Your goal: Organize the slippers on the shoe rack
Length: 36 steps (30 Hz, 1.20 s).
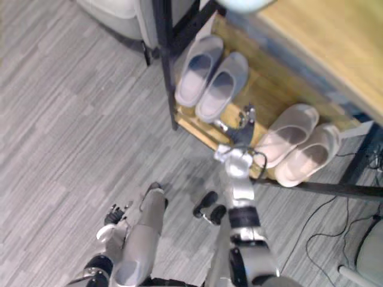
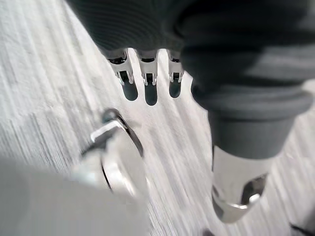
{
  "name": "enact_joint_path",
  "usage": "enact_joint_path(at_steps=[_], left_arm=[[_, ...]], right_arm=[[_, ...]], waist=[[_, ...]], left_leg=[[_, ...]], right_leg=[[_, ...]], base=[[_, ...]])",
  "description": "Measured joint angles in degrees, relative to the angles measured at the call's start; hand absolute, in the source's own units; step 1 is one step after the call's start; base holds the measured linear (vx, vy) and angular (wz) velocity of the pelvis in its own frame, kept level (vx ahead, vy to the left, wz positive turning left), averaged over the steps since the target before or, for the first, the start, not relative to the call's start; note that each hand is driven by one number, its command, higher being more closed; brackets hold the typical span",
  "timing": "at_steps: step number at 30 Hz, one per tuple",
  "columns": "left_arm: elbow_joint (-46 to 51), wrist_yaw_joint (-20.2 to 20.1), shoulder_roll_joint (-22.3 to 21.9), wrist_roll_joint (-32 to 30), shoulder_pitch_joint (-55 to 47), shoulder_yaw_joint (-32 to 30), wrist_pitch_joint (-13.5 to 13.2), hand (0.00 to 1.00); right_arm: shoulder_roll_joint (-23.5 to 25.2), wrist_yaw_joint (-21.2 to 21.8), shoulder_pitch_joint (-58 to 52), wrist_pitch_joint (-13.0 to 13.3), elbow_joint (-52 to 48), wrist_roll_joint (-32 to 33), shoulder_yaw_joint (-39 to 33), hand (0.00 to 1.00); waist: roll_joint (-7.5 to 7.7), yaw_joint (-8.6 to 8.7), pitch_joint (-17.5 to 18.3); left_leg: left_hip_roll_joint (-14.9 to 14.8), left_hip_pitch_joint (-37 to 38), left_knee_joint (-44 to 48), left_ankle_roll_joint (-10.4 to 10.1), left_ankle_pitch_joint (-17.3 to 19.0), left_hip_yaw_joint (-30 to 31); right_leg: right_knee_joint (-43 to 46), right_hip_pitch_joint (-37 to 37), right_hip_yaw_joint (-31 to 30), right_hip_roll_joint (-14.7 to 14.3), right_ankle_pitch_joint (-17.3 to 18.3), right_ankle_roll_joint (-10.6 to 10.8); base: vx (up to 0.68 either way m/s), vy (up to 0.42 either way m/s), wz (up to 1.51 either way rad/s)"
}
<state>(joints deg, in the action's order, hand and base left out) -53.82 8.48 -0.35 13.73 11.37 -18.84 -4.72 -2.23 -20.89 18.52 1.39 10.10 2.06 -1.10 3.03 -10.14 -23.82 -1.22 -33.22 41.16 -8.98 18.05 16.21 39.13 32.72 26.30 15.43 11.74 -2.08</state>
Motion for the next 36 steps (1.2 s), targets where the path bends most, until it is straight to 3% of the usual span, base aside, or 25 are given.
enact_joint_path(at_steps=[5, 8, 10, 15, 22, 26, 31, 34, 36], left_arm=[[0.16, -1.18, 0.87, -3.59, -3.89, 6.62, 0.03, 0.00], [-0.11, -1.96, 0.98, -5.39, -5.72, 11.84, 0.06, 0.00], [-0.65, -2.62, 2.05, -6.75, -6.87, 16.02, 0.19, 0.00], [-0.66, -3.10, 4.43, -10.02, -7.13, 21.75, 0.20, 0.00], [1.79, -2.51, 6.56, -16.01, -7.77, 29.03, 0.08, 0.00], [1.55, -2.07, 6.98, -17.13, -7.19, 31.60, 0.07, 0.00], [11.02, -2.33, 8.05, -18.18, -6.50, 40.96, -0.03, 0.00], [23.35, -3.90, 9.00, -17.98, -6.86, 47.22, -0.34, 0.00], [34.00, -5.85, 9.66, -15.30, -7.37, 51.27, -2.40, 0.00]], right_arm=[[0.55, 4.01, -14.58, -0.22, -2.58, -7.95, 2.49, 0.00], [0.07, 6.37, -21.06, -0.32, -2.11, -11.43, 3.56, 0.00], [-0.19, 7.72, -22.31, -0.25, 4.09, -13.83, 3.38, 0.00], [-0.85, 9.24, -23.04, -0.53, 16.56, -16.28, 0.86, 0.00], [-2.42, 9.43, -21.98, -0.72, 32.93, -17.08, -3.29, 0.00], [-2.39, 9.23, -21.73, -0.61, 36.13, -16.49, -3.86, 0.00], [-2.29, 8.94, -21.95, -0.71, 41.25, -15.26, -7.28, 0.00], [-2.49, 8.92, -22.04, -0.71, 43.57, -13.33, -7.89, 0.00], [-2.62, 8.83, -22.06, -0.62, 43.81, -13.10, -8.10, 0.00]], waist=[[0.27, 1.29, 6.52], [0.39, 3.00, 9.31], [0.35, 4.61, 10.73], [-0.78, 6.79, 12.60], [-2.37, 7.03, 14.49], [-2.57, 7.68, 14.63], [-2.47, 8.20, 15.08], [-3.14, 8.46, 15.54], [-3.84, 9.01, 16.00]], left_leg=[[-2.03, 8.70, -9.69, 0.60, -2.33, -3.04], [-2.60, 13.64, -16.17, 0.90, -4.35, -4.19], [-3.52, 18.09, -21.36, 0.86, -6.14, -5.84], [-4.76, 24.52, -29.89, 1.32, -9.41, -8.50], [-3.88, 28.61, -33.35, 2.36, -10.48, -11.43], [-3.21, 30.29, -34.17, 2.58, -10.59, -12.43], [-3.05, 31.22, -35.21, 3.02, -10.43, -12.25], [-2.95, 31.44, -36.13, 2.76, -10.43, -11.51], [-2.94, 31.55, -36.50, 2.80, -10.46, -10.82]], right_leg=[[-8.54, -6.40, -1.36, -2.61, -2.90, 0.56], [-13.15, -9.88, -1.85, -3.65, -4.37, 1.04], [-18.41, -13.06, -2.92, -5.59, -6.83, 1.23], [-29.89, -19.46, -4.47, -8.73, -12.60, 1.89], [-42.73, -26.09, -7.45, -10.21, -19.63, 3.23], [-44.27, -27.25, -8.97, -10.19, -20.79, 3.49], [-44.67, -28.01, -9.00, -10.03, -20.57, 3.81], [-44.68, -28.43, -8.43, -9.93, -20.28, 4.03], [-44.68, -28.60, -8.08, -9.97, -19.99, 4.25]], base=[[0.15, 0.031, -0.23], [0.12, 0.015, -0.16], [0.12, 0.007, -0.36], [0.08, 0.016, -0.25], [0.00, 0.042, -0.15], [-0.03, 0.040, -0.26], [-0.02, 0.006, 0.01], [-0.01, -0.001, 0.12], [0.04, -0.002, 0.11]])
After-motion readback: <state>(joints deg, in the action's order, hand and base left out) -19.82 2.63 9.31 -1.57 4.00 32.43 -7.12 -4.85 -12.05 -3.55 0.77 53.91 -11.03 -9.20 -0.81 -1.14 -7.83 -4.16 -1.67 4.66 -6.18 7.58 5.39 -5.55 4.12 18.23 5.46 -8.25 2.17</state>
